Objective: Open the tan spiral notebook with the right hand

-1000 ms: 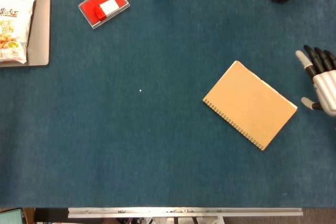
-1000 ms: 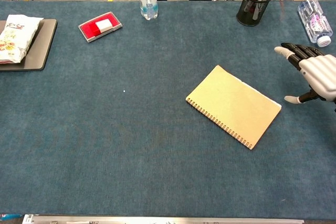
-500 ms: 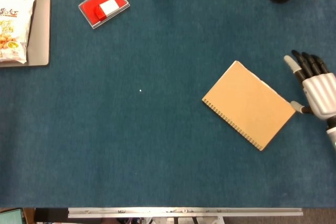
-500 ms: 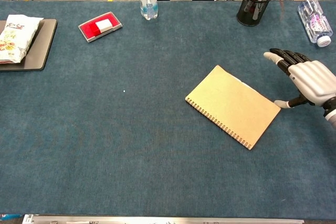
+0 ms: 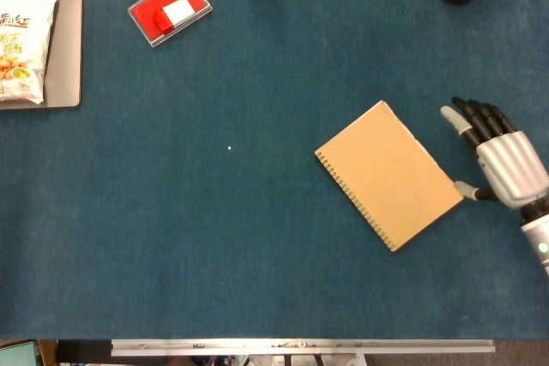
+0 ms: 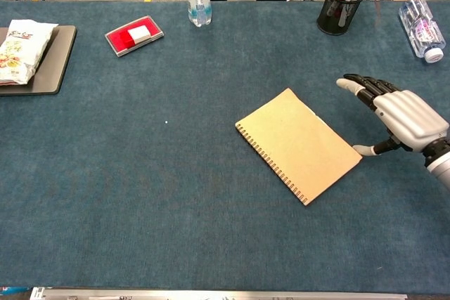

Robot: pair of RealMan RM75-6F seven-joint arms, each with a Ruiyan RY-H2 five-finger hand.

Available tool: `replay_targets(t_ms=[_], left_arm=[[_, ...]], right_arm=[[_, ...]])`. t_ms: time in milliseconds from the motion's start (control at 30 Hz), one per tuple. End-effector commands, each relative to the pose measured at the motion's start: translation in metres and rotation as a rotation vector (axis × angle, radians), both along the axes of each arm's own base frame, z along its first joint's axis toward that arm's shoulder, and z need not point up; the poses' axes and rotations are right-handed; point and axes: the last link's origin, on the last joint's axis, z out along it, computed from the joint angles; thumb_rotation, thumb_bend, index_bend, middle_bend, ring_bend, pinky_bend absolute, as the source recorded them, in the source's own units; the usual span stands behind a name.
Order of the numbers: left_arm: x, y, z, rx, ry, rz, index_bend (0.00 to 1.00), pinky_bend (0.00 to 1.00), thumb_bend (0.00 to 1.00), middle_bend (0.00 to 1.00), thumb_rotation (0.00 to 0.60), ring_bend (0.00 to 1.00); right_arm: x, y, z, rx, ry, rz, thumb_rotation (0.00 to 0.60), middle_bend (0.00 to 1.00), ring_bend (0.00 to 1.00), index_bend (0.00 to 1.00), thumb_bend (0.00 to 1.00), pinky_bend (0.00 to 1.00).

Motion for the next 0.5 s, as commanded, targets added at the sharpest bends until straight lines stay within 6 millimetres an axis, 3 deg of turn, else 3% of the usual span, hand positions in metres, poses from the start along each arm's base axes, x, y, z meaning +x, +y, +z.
replay_targets(t_ms=[33,500], left_arm=[[0.0,0.0,0.0,0.0,0.0,0.002,0.44,0.45,0.43,0.36,0.6,0.28],[-0.001,0.0,0.001,-0.001,0.002,0.008,0.44,0.45,0.43,0.36,0.6,0.28]], right_arm=[[0.003,0.004,-0.002,0.042,-0.031,0.001,0.6,0.0,0.0,0.0,0.0,0.11],[0.018,0.021,-0.006,0.27,-0.208,-0.041,0.6,0.0,0.0,0.0,0.0,0.11]])
